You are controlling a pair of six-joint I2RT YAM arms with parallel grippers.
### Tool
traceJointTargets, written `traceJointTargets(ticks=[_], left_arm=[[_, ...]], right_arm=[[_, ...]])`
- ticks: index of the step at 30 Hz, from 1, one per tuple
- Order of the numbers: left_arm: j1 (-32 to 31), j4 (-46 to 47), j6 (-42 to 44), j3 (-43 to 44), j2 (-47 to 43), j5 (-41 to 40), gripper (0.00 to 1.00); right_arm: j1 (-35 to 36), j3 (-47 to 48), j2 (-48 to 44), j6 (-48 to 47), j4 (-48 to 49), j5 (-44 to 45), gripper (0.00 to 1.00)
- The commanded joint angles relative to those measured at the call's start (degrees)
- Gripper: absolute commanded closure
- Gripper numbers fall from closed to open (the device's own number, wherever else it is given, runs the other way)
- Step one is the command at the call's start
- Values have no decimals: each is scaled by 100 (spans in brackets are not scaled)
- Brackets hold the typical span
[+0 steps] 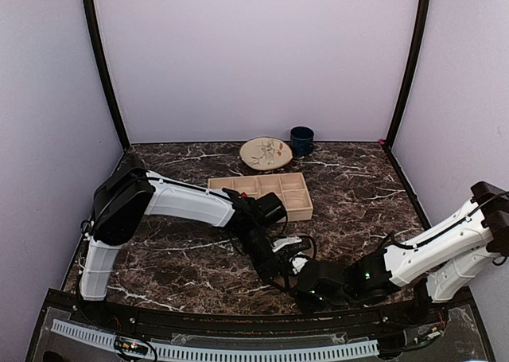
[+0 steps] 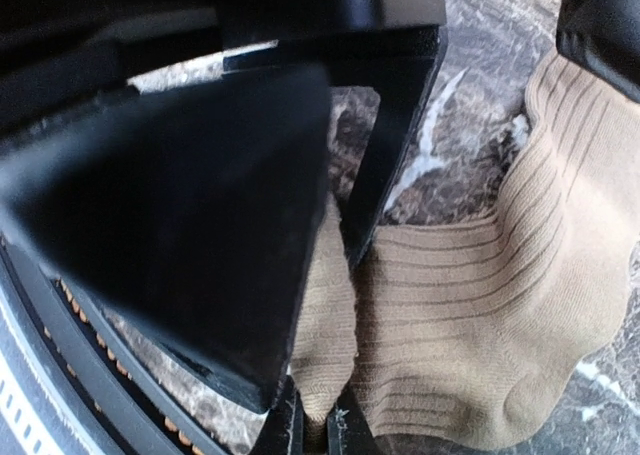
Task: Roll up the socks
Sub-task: Roll the sock at the center of the board.
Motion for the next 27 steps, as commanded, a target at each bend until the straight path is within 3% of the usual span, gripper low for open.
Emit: traceJointTargets(ticks=[1,27], left_arm=[[146,-961,37,-310,830,-2368,41],[75,-1444,-45,-302,1355,-2834,38]], right_arm=[[-7,-97,144,125,183,139,96],[-270,70,224,300,328,655,96]])
